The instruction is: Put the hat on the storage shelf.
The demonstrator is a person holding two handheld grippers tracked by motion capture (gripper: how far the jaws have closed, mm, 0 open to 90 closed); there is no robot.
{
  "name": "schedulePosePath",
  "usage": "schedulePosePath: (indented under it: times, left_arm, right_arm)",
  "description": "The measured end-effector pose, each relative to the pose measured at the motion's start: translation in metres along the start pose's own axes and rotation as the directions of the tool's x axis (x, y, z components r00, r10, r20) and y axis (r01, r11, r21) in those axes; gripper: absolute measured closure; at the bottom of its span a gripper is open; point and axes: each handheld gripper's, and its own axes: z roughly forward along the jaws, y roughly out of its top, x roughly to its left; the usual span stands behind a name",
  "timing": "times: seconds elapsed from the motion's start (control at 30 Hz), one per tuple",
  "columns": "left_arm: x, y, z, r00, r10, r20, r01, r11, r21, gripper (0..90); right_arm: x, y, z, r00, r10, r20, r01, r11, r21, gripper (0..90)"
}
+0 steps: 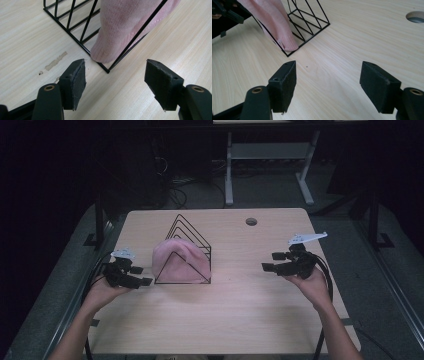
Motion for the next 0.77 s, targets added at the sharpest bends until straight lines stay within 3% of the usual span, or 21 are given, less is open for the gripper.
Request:
schedulePosePath:
  times: [0.47, 0.77]
  left_arm:
    - [-0.004, -0.015, -0.002, 0.9993, -0.035, -0.009, 0.035, 0.9989, -0.030, 30.0]
    - [-0.012, -0.029, -0.003, 0.9991, -0.036, -0.021, 0.035, 0.9986, -0.039, 28.1]
  right_arm:
    - [-0.010, -0.032, -0.011, 0.9979, 0.061, 0.024, -0.061, 0.998, 0.005, 28.2]
    - [-0.011, -0.059, -0.022, 0.9946, 0.093, 0.044, -0.093, 0.996, 0.000, 27.3]
